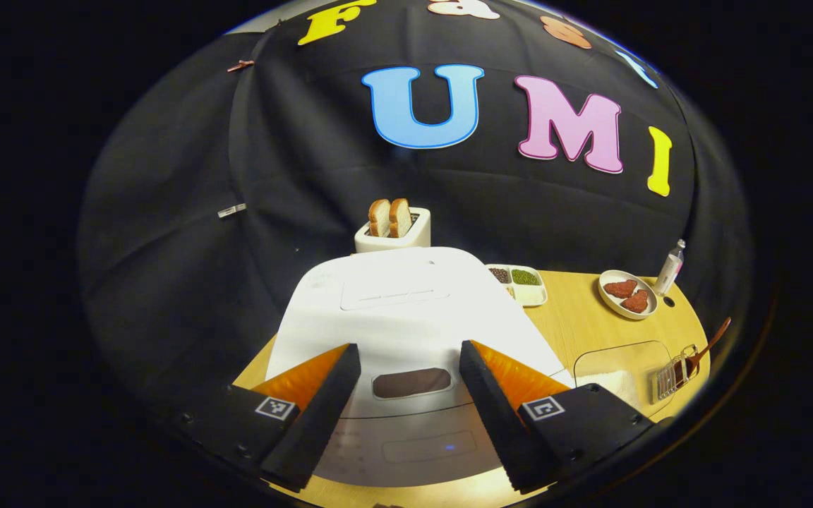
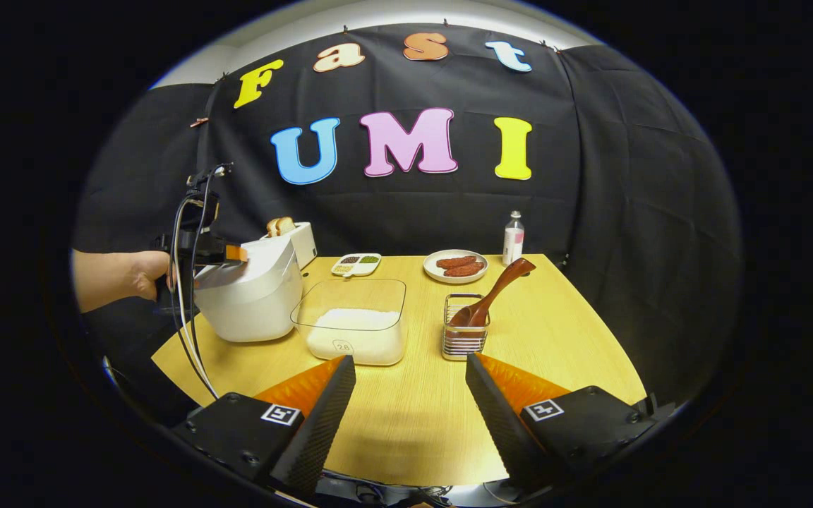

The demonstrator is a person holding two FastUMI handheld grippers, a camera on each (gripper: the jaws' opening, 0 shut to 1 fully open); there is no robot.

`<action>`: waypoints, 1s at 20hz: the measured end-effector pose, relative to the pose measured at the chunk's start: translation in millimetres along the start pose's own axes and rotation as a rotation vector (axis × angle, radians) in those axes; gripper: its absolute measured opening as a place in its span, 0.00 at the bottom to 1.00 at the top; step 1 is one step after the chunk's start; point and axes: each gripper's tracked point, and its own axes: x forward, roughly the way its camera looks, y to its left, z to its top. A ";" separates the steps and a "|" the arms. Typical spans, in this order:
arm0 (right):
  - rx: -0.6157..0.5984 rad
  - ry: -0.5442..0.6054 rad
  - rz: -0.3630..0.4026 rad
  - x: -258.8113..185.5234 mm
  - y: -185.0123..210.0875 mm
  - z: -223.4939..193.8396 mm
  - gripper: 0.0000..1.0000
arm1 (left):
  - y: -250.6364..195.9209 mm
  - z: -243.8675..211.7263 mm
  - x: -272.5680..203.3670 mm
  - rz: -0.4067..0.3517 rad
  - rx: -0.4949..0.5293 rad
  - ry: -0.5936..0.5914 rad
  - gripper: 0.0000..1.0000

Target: Close the left gripper, press the button to open the rice cooker; take a wooden spoon from the chopstick holder with the right hand, scoop a spoonful of rice and pour it into the rice cooker, then put the wooden spoon back into the chopstick holder.

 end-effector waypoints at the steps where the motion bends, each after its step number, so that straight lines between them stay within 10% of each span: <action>1: 0.006 -0.006 -0.003 0.9 2.0 0.4 0.99 | -0.4 -0.2 -0.8 -0.011 0.011 0.000 1.00; 12: 0.013 -0.060 -0.047 -10.5 -1.1 15.5 0.99 | 8.0 18.6 -25.0 -0.013 -0.026 -0.124 0.94; 20: 0.045 -0.215 -0.064 -15.3 -8.5 97.8 0.99 | -40.9 76.4 -180.5 -0.124 0.091 -0.418 0.94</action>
